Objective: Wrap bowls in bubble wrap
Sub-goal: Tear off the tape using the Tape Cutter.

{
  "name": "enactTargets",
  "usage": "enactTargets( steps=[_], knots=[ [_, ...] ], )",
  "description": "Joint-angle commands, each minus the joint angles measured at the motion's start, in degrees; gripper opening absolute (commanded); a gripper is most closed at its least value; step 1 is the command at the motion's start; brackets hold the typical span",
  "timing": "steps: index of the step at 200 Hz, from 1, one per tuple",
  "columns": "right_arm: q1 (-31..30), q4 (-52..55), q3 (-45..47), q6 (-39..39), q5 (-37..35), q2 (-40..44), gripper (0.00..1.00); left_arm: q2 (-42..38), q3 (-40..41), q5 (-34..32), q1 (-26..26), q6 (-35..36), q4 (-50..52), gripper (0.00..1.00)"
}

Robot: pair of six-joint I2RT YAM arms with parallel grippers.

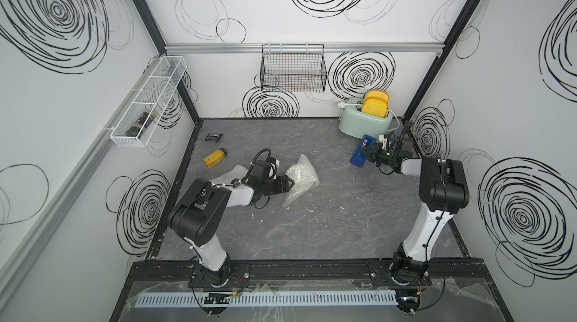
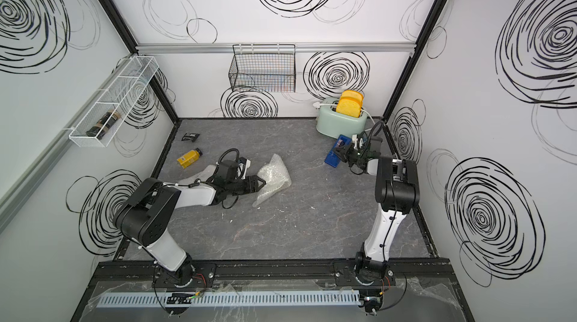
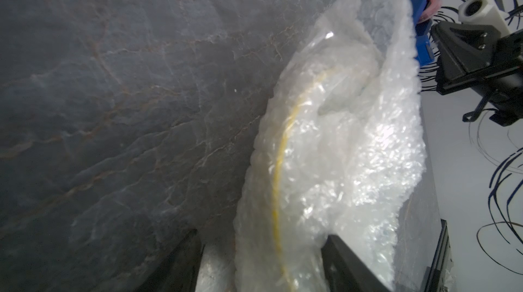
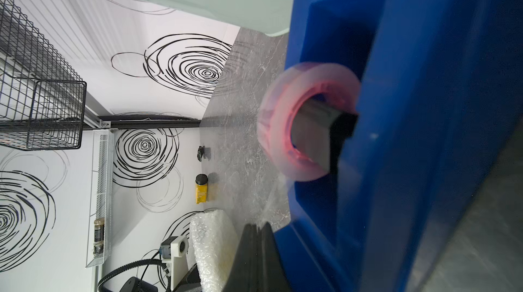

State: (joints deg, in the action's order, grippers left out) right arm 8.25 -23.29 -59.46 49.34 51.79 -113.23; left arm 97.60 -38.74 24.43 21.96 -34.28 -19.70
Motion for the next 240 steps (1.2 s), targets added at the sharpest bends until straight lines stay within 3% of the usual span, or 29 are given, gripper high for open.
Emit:
enactTargets(
  steps=[1, 67, 125, 188, 240],
  knots=[
    [-0.8, -3.4, 0.9, 1.2, 3.7, 4.4, 0.0, 0.4, 0.7, -0.1, -0.6, 0.8, -0.6, 0.69],
    [-2.4, -0.3, 4.4, 1.1, 2.7, 12.3, 0.0, -0.1, 0.9, -0.2, -0.5, 0.7, -0.7, 0.69],
    [-4.5, 6.3, 9.9, -4.1, 0.1, 17.1, 0.0, -0.1, 0.9, -0.2, -0.5, 0.8, -0.5, 0.69],
    [-6.0, 9.5, 14.9, -9.3, -5.4, 14.4, 0.0, -0.1, 1.2, 0.0, -0.6, 0.8, -0.8, 0.69],
    [-6.6, 9.4, 14.9, -11.6, -8.9, 7.3, 0.0, 0.3, 1.0, 0.2, -0.8, 0.8, -1.0, 0.69]
  ],
)
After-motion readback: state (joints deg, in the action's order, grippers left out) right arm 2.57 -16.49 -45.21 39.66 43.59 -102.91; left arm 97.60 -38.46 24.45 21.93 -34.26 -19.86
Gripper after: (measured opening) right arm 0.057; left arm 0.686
